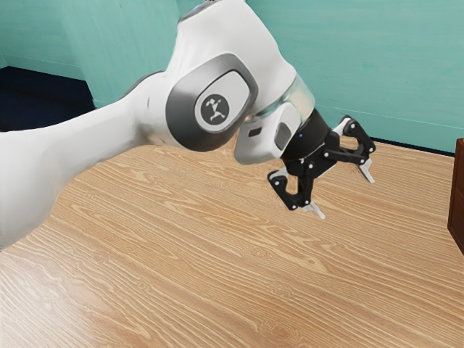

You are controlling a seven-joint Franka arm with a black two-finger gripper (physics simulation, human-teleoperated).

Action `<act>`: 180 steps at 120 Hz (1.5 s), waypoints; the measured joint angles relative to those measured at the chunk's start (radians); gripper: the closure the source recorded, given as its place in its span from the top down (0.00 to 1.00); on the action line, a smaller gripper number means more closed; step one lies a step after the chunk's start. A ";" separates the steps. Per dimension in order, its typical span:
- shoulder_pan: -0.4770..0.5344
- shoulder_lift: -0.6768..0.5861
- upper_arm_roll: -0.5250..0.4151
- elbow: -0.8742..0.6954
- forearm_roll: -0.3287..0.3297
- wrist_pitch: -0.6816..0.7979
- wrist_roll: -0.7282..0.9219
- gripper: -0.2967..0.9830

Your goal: Pull the drawer handle with one arm to open the drawer

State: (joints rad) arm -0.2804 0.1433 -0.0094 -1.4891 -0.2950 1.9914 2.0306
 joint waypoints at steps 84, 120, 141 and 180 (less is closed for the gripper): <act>-0.040 0.212 -0.106 0.212 -0.019 0.125 0.159 0.49; -0.054 0.316 -0.115 0.305 -0.020 0.152 0.191 0.47; -0.052 0.359 -0.115 0.343 -0.020 0.167 0.211 0.47; -0.047 0.422 -0.126 0.400 -0.021 0.196 0.247 0.46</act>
State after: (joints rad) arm -0.3270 0.5654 -0.1355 -1.0894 -0.3161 2.1871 2.2779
